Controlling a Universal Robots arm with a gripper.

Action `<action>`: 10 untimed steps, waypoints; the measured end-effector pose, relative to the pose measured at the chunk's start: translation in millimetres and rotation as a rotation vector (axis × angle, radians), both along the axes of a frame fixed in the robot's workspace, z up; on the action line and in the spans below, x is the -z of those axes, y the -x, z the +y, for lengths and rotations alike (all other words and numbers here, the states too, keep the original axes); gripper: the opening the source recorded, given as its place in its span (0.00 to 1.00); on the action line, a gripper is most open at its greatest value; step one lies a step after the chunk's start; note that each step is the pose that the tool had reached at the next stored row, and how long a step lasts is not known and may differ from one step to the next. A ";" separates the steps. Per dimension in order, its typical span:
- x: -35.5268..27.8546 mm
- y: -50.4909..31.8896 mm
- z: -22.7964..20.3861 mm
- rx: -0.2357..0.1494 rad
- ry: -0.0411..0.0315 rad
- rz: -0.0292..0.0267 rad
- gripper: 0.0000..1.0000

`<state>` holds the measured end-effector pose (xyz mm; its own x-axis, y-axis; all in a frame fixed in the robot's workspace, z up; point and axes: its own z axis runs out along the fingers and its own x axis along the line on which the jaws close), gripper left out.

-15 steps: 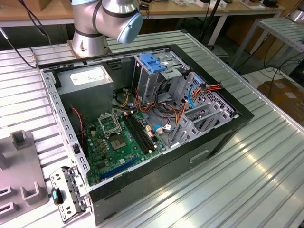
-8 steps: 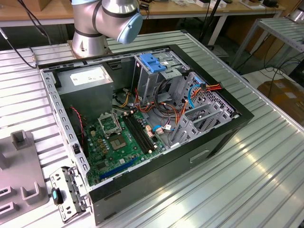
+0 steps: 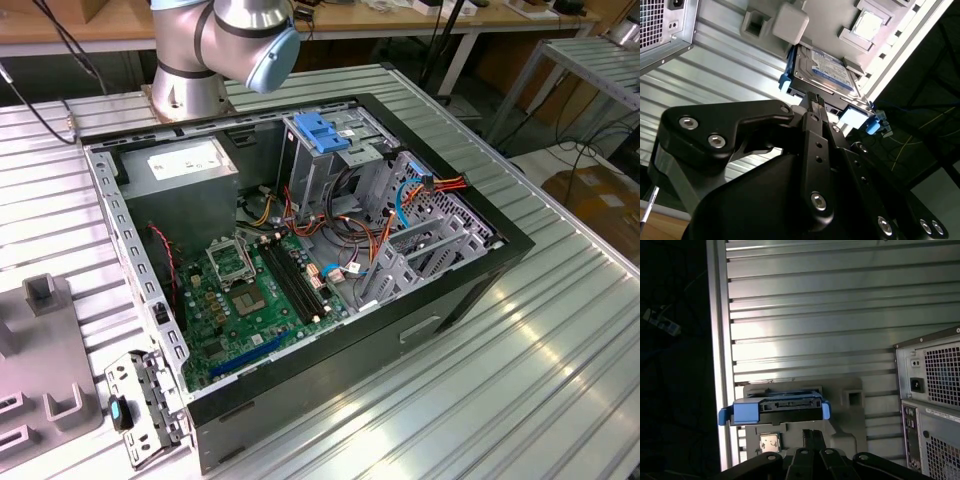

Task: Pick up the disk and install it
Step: 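Reach for the disk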

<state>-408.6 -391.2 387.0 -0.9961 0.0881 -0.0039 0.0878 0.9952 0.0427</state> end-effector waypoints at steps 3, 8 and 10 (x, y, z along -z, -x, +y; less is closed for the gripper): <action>0.1 2.6 0.0 0.000 0.0000 0.0008 0.11; 0.2 13.7 0.0 0.000 -0.0004 0.0018 0.11; 0.2 24.0 0.2 0.000 -0.0010 0.0030 0.11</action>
